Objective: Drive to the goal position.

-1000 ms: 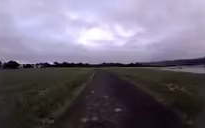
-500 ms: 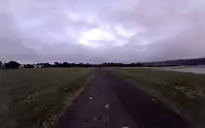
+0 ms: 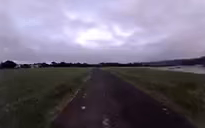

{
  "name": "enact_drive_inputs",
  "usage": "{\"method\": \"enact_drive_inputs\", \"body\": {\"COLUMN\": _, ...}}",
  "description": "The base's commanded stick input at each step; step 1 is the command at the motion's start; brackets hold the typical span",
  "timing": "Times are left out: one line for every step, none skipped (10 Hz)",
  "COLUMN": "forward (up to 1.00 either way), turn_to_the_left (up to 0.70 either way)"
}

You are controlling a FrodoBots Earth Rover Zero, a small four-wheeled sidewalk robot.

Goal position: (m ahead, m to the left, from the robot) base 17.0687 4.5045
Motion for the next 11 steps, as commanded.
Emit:
{"method": "enact_drive_inputs", "body": {"forward": 0.79, "turn_to_the_left": 0.00}}
{"method": "enact_drive_inputs", "body": {"forward": 0.62, "turn_to_the_left": 0.00}}
{"method": "enact_drive_inputs", "body": {"forward": 0.50, "turn_to_the_left": 0.00}}
{"method": "enact_drive_inputs", "body": {"forward": 0.50, "turn_to_the_left": 0.00}}
{"method": "enact_drive_inputs", "body": {"forward": 0.50, "turn_to_the_left": 0.00}}
{"method": "enact_drive_inputs", "body": {"forward": 0.50, "turn_to_the_left": 0.00}}
{"method": "enact_drive_inputs", "body": {"forward": 0.50, "turn_to_the_left": 0.00}}
{"method": "enact_drive_inputs", "body": {"forward": 0.50, "turn_to_the_left": 0.00}}
{"method": "enact_drive_inputs", "body": {"forward": 0.50, "turn_to_the_left": 0.00}}
{"method": "enact_drive_inputs", "body": {"forward": 0.50, "turn_to_the_left": 0.00}}
{"method": "enact_drive_inputs", "body": {"forward": 0.50, "turn_to_the_left": 0.00}}
